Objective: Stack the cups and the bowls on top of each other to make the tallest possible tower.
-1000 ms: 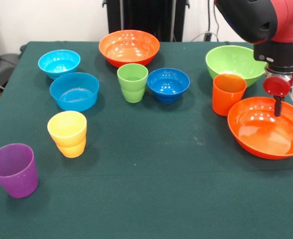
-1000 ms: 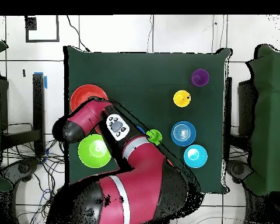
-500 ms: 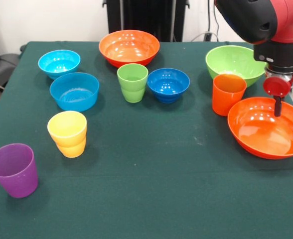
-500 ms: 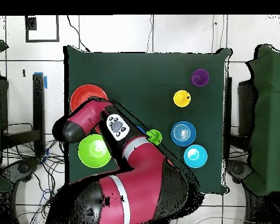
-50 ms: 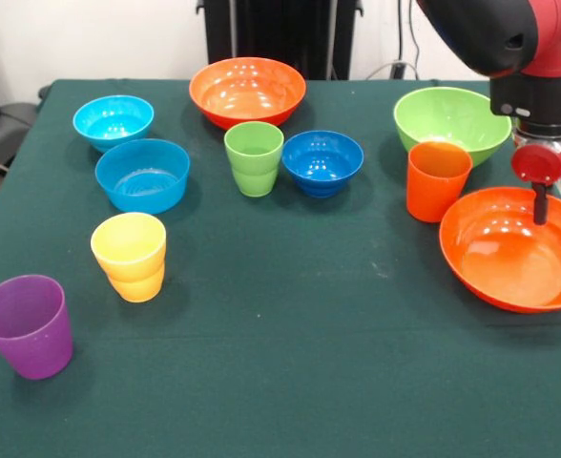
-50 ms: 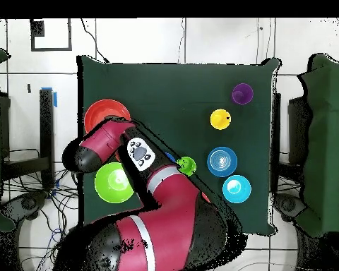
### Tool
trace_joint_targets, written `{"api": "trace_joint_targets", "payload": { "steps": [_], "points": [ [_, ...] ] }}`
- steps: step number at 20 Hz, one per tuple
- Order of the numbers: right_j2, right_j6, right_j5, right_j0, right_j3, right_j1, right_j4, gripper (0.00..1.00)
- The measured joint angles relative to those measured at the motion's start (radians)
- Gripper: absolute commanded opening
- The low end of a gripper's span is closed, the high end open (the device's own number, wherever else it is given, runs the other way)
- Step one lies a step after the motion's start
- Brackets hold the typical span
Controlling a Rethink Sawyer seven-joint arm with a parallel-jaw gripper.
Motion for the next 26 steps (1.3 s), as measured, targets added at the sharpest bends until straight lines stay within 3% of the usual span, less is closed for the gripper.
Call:
{"api": "trace_joint_targets", "payload": {
  "steps": [26],
  "points": [
    [0.001, 0.000, -0.005, -0.003, 0.000, -0.047, -0.004, 0.00]
  ]
}}
